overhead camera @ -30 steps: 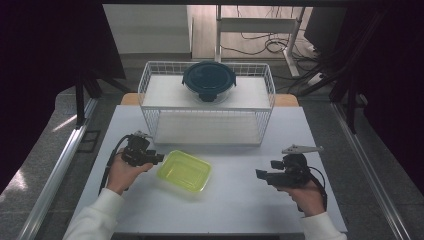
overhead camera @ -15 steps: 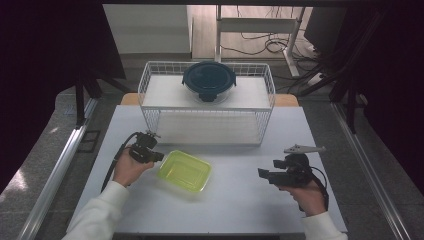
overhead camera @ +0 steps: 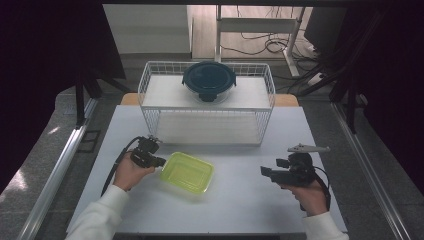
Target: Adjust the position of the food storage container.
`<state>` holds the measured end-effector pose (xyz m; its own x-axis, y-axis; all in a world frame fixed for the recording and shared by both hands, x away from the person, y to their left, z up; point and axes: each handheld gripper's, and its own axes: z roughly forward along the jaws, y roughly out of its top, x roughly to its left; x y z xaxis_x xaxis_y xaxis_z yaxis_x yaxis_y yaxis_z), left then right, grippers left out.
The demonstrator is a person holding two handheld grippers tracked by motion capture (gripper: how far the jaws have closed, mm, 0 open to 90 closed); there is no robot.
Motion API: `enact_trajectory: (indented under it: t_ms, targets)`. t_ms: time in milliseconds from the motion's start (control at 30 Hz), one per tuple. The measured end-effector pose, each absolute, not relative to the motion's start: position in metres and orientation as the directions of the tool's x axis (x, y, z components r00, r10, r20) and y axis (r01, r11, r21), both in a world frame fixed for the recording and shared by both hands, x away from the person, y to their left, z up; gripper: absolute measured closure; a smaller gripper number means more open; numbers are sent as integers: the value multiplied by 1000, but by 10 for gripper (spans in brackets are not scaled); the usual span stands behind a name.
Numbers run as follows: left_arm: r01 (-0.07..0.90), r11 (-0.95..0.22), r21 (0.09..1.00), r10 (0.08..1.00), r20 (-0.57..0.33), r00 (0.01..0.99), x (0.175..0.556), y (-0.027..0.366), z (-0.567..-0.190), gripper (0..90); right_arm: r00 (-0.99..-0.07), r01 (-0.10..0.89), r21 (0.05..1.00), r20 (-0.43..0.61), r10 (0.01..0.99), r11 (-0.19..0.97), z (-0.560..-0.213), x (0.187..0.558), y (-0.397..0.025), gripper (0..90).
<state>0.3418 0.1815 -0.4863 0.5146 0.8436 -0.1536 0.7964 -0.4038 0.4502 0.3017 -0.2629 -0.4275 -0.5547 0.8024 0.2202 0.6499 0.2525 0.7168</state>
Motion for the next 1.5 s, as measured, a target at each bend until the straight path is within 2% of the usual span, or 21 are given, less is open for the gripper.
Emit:
enact_trajectory:
  t_ms: [233, 1067, 1500]
  targets:
    - [782, -427, 454, 831, -144, 537, 332, 171, -484, 900, -556, 651, 716, 222, 801, 253, -427, 301, -262, 260]
    - [751, -486, 446, 749, -231, 622, 304, 133, -496, 900, -551, 656, 711, 221, 804, 254, -429, 302, -262, 260]
    - [739, -506, 445, 728, -240, 642, 298, 123, -497, 900, -549, 661, 705, 221, 806, 257, -431, 303, -263, 261]
